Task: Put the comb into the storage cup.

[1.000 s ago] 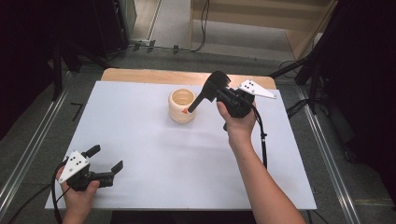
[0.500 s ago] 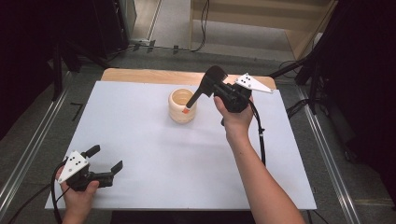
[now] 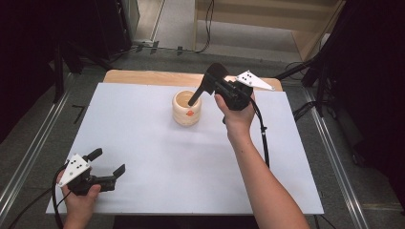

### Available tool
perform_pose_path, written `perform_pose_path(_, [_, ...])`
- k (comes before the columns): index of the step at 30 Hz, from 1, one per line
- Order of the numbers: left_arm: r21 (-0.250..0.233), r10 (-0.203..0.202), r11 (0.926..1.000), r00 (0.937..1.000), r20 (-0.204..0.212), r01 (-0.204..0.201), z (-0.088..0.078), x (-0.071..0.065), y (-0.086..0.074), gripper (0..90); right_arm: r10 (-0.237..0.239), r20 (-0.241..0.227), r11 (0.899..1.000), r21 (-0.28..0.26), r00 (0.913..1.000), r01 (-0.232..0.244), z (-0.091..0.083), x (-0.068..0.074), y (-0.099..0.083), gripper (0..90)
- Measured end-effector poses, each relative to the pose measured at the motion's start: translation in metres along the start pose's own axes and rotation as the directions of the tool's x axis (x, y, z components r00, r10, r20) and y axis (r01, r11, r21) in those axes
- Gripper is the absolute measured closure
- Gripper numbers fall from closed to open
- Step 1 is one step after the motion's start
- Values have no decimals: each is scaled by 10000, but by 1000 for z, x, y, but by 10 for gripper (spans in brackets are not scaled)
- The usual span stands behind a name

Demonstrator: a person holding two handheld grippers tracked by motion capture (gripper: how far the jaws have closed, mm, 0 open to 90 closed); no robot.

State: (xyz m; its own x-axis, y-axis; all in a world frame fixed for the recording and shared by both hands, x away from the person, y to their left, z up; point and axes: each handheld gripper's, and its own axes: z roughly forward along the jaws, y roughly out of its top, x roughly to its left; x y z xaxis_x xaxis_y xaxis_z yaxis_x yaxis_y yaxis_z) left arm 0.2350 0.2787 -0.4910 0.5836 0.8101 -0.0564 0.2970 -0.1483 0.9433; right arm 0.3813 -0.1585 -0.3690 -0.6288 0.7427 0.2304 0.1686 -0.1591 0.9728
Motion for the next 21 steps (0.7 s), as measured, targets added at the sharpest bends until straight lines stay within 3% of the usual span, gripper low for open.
perform_pose_path(21, [-19,39,10000,10000,27,-39,0,0,0,0,312,229,9986,423,9992,-322,20,-6,-24,829])
